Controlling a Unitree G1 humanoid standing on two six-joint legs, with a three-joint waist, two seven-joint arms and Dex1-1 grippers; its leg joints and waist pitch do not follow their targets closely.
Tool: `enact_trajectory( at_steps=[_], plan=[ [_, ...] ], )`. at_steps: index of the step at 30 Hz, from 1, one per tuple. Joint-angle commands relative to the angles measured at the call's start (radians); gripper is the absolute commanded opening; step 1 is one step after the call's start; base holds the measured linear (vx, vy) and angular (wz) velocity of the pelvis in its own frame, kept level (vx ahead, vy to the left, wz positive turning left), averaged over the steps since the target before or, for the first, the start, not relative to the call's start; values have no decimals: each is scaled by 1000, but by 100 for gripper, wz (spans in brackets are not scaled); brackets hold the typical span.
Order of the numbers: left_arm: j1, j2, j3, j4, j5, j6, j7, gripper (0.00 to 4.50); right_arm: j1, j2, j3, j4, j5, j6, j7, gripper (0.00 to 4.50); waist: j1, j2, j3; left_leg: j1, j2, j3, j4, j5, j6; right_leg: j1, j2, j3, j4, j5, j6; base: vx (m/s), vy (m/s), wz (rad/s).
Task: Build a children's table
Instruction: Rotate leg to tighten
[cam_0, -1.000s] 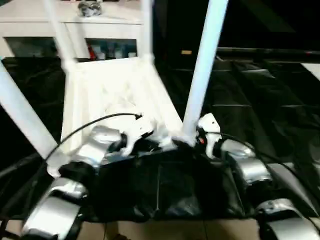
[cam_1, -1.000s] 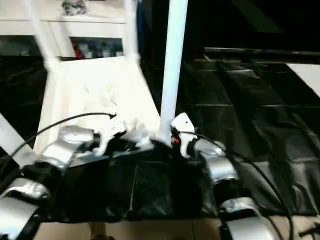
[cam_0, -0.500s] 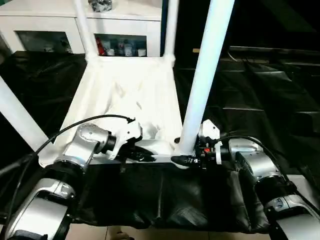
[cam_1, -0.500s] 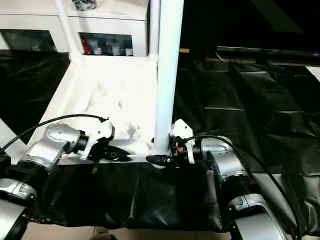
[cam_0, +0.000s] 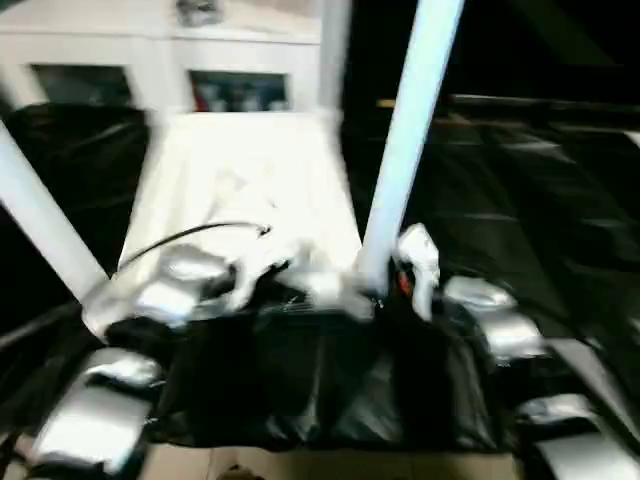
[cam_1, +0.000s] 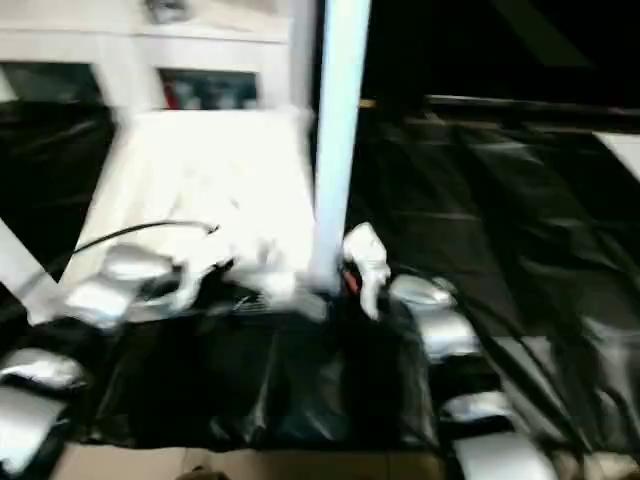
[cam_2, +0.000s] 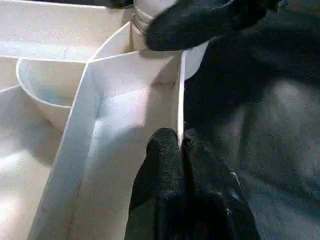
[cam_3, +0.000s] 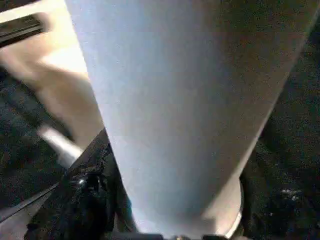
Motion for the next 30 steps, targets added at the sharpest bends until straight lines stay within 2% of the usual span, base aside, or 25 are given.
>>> enact_trajectory(
  at_steps=[1, 2, 3, 5, 6, 7, 8, 9, 11, 12, 16, 17, 20, 21, 22, 24, 27, 29, 30],
  plan=[
    [-19, -67, 9, -15, -27, 14, 57, 0, 11, 64, 59, 20, -45, 43, -53, 268, -1, -6, -51, 10, 13, -13, -76, -360, -19, 25, -33, 29, -105, -509, -125, 0, 0, 0],
    [-22, -100, 5, -16, -23, 18, 87, 0, 13, 103, 61, 13, -58, 50, -113, 268, -6, -5, -51, 8, 12, -14, -78, -368, -17, 24, -31, 29, -107, -510, -119, 0, 0, 0],
    [-22, -100, 5, -16, -23, 18, 87, 0, 13, 103, 61, 13, -58, 50, -113, 268, -6, -5, -51, 8, 12, -14, -78, -368, -17, 24, -31, 29, -107, -510, -119, 0, 0, 0],
    [-18, -125, -8, -23, -10, 19, 106, 0, 15, 130, 78, 1, -74, 17, -134, 268, -12, -5, -50, 10, 12, -14, -78, -394, -17, 21, -29, 27, -112, -523, -114, 0, 0, 0],
    [-13, -123, -17, -25, -7, 13, 92, 0, 17, 132, 70, -8, -59, 4, -126, 268, -16, -5, -50, 8, 10, -15, -78, -402, -13, 23, -29, 26, -113, -529, -111, 0, 0, 0],
    [-11, -123, -20, -26, -6, 11, 87, 0, 18, 132, 67, -12, -52, 1, -125, 324, -16, -4, -51, 9, 11, -16, -79, -405, -10, 23, -30, 26, -114, -531, -110, 0, 0, 0],
    [-6, -114, -28, -28, -2, 3, 76, 0, 16, 125, 55, -15, -36, -2, -116, 324, -16, -3, -54, 9, 12, -16, -79, -396, -5, 24, -31, 26, -114, -511, -114, 0, 0, 0],
    [-5, -111, -30, -28, 0, 0, 72, 0, 15, 123, 50, -15, -29, -4, -112, 338, -16, -3, -56, 8, 14, -15, -80, -385, -3, 26, -30, 27, -111, -486, -120, 0, 0, 0],
    [-1, -102, -33, -33, 3, 0, 62, 0, 15, 109, 51, -20, -27, -1, -100, 355, -15, -2, -58, 4, 17, -12, -81, -348, 1, 29, -26, 30, -101, -370, -158, 0, 0, 0],
    [3, -85, -36, -36, 5, -5, 40, 0, 20, 82, 58, -30, -28, -8, -58, 355, -15, -5, -57, 4, 16, -9, -81, -345, 5, 30, -24, 30, -97, -339, -171, 0, 0, 0],
    [10, -64, -36, -39, 11, -17, 7, 0, 24, 41, 71, -38, -37, -25, -7, 393, -11, -8, -60, 3, 16, -4, -75, -309, 28, 35, -27, 34, -92, -292, -193, 0, 0, 0],
    [17, -45, -36, -48, 8, -22, -25, 0, 23, -3, 78, -37, -43, -55, 48, 393, -10, -9, -61, 1, 15, -2, -72, -289, 36, 37, -28, 35, -91, -284, -196, 0, 0, 0],
    [22, -33, -40, -52, 3, -28, -51, 0, 17, -28, 74, -31, -36, -65, 89, 393, -8, -12, -62, -1, 16, 1, -67, -256, 49, 37, -27, 36, -86, -247, -206, 0, 0, 0],
    [23, -32, -40, -53, 3, -29, -53, 0, 17, -29, 74, -31, -36, -66, 90, 393, -7, -11, -66, -4, 16, 0, -66, -228, 54, 42, -27, 35, -81, -218, -212, 0, 0, 0],
    [26, -27, -43, -57, -1, -31, -68, 0, 15, -38, 72, -30, -33, -70, 109, 393, -7, -10, -65, -3, 17, 1, -65, -218, 56, 40, -26, 35, -79, -200, -217, 0, 0, 0],
    [40, -11, -47, -78, -16, -30, -119, 0, 11, -67, 72, -32, -19, -76, 184, 393, -6, -11, -70, -6, 17, 1, -61, -177, 76, 48, -25, 33, -67, -122, -243, 0, 0, 0],
    [61, 4, -52, -109, -42, -40, -201, 0, 7, -109, 89, -35, 5, -82, 316, 393, -3, -14, -71, -8, 19, 5, -54, -131, 112, 50, -20, 30, -54, -30, -278, 0, 0, 0],
    [64, 7, -53, -115, -45, -37, -211, 0, 7, -117, 96, -36, 11, -80, 345, 393, -1, -15, -70, -6, 20, 7, -52, -128, 122, 49, -20, 30, -54, -22, -289, 0, 0, 0],
    [67, 12, -56, -121, -49, -42, -227, 0, 7, -126, 105, -38, 15, -77, 382, 393, 3, -13, -69, -4, 21, 8, -52, -144, 122, 48, -22, 30, -56, -46, -289, 0, 0, 0]
  ],
)
